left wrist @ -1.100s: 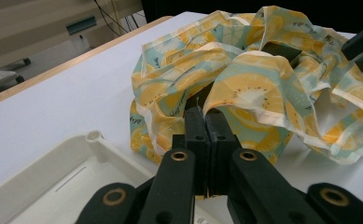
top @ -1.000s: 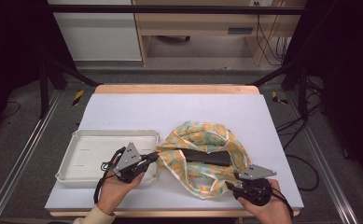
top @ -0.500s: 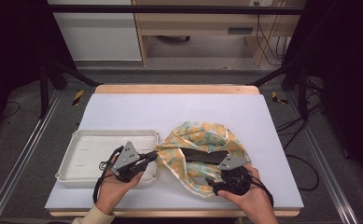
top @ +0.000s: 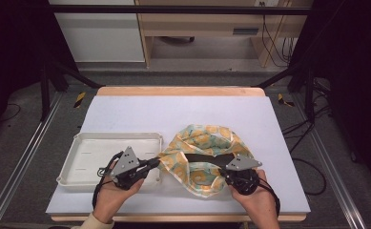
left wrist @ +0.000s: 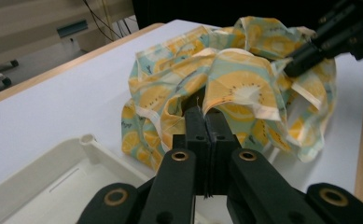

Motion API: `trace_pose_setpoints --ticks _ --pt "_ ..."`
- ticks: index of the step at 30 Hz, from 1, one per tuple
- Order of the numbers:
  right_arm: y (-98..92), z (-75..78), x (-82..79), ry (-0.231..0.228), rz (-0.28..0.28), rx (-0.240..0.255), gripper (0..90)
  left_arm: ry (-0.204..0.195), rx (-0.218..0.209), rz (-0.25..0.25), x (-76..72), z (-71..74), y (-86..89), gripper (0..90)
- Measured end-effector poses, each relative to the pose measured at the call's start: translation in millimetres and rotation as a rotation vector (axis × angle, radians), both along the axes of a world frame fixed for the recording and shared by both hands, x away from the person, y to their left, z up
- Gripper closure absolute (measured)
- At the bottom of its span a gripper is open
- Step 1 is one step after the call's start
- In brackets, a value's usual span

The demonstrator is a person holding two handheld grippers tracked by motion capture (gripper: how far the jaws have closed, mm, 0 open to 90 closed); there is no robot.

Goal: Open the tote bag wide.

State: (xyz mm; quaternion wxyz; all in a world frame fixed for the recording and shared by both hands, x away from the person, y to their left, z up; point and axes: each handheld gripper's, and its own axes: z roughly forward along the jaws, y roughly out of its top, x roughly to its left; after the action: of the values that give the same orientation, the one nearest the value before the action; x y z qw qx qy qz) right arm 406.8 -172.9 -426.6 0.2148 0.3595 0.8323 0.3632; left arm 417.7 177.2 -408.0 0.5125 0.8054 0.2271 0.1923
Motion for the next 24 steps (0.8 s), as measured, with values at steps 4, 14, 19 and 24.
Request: trace_pose_setpoints --ticks 4,14,19,24 --pt "0.2 2.3 -2.3 -0.031 -0.012 0.011 89.4 -0.002 0.028 0.013 -2.8 1.2 5.8 81.5" --pt "-0.4 -1.5 -10.6 -0.055 -0.005 0.012 89.4 -0.046 0.043 0.092 4.2 32.5 34.8 66.1" --pt "4.1 -7.5 -23.3 -0.049 0.043 0.009 89.2 -0.041 0.113 0.052 20.6 42.0 12.4 55.2" --pt "2.2 -12.6 -27.5 -0.044 0.075 0.009 89.1 -0.003 0.175 -0.014 39.5 38.6 -19.7 44.5"
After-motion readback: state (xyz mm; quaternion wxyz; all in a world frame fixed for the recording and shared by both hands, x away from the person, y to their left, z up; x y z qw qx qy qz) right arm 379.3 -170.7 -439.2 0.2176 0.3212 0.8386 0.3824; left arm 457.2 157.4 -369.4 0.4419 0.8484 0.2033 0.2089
